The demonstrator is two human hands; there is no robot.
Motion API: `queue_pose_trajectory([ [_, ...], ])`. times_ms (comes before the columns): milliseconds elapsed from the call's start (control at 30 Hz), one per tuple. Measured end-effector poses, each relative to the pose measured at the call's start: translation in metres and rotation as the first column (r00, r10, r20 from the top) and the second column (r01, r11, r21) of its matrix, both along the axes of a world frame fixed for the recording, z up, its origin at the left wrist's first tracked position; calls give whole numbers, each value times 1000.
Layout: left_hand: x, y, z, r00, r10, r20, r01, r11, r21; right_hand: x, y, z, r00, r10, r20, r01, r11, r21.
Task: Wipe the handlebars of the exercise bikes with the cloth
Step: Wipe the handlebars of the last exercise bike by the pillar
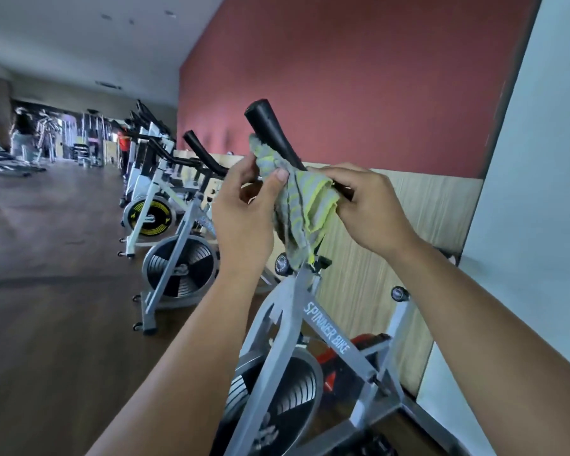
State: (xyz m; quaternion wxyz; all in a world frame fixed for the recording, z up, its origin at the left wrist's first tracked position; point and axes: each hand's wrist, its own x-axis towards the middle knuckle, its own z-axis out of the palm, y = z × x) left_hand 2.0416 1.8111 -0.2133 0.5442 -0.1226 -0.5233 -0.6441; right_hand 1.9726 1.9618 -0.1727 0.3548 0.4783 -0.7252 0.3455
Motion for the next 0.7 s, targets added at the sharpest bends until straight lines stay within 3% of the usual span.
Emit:
queue_pose_trajectory([
  [100, -1, 1, 6, 996, 77, -39, -75, 996, 41, 0, 3, 5, 999, -28, 23, 28, 999, 36],
  [267, -2, 14, -9, 995, 78, 56, -79, 997, 10, 5, 3, 10, 993, -3, 122, -1, 1000, 28],
  [367, 0, 3, 6, 980, 199, -17, -199, 980, 25, 6, 2, 7, 996, -9, 87, 9, 1000, 6],
  [533, -10, 5, -1, 847, 493, -198, -521, 843, -130, 7, 0, 1, 996, 5, 88, -2, 999, -40],
  [700, -13, -9, 6, 761, 590, -269, -648, 711, -273, 9, 0, 2, 995, -22, 102, 26, 999, -39],
])
